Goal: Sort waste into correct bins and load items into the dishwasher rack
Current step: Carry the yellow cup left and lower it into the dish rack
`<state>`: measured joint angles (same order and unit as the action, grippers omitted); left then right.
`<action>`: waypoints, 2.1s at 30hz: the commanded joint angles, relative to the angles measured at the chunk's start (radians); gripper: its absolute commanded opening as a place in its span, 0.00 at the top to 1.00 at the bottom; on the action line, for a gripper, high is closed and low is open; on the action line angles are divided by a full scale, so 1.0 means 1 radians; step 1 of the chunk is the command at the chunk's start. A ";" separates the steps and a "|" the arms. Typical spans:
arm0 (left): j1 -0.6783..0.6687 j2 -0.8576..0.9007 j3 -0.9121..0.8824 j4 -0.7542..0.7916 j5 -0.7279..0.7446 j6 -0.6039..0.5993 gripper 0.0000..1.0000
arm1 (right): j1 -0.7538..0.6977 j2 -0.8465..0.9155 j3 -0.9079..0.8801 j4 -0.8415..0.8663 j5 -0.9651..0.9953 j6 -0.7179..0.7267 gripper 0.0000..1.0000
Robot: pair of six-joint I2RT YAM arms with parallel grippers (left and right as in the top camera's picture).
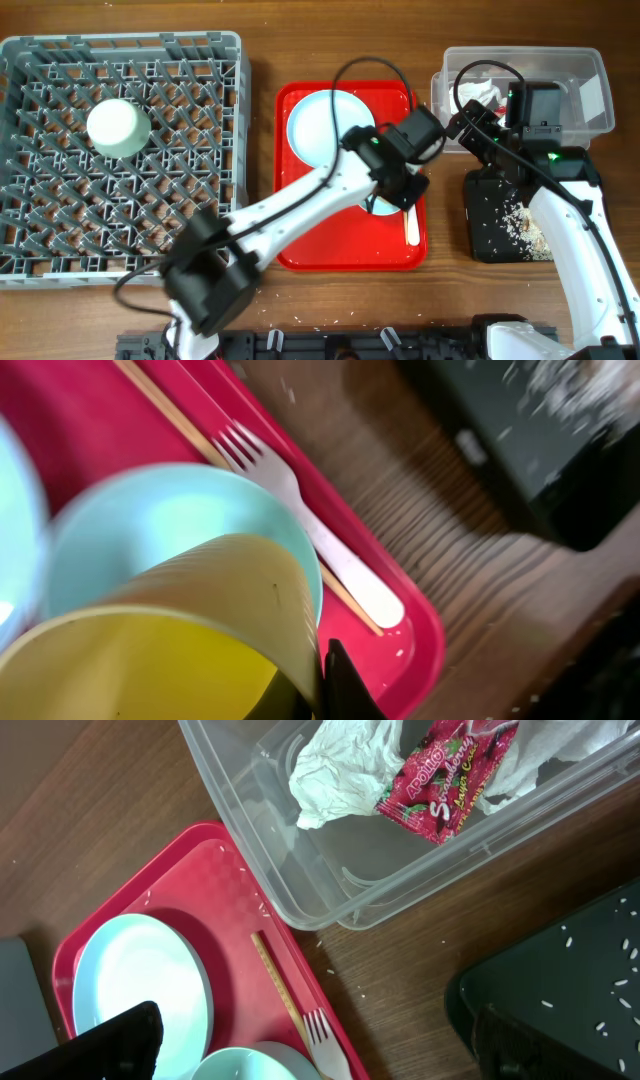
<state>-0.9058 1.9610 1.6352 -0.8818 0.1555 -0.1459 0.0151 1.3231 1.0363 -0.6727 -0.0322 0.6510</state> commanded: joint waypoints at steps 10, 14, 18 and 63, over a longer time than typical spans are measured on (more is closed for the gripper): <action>0.819 -0.275 0.001 -0.152 0.512 -0.180 0.96 | -0.003 0.004 0.000 0.003 0.009 0.007 0.00; 1.172 -0.274 -0.004 -0.284 0.673 -0.167 0.96 | -0.003 0.004 0.000 0.003 0.009 0.007 0.00; 1.377 -0.274 -0.141 -0.289 0.844 -0.093 0.96 | -0.003 0.004 0.000 0.003 0.009 0.006 0.00; 1.774 -0.134 -0.636 0.225 1.215 -0.094 0.96 | -0.003 0.004 0.000 0.003 0.009 0.007 0.00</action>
<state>0.8661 1.8126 1.0229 -0.6575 1.4281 -0.2523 0.0151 1.3231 1.0363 -0.6727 -0.0322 0.6510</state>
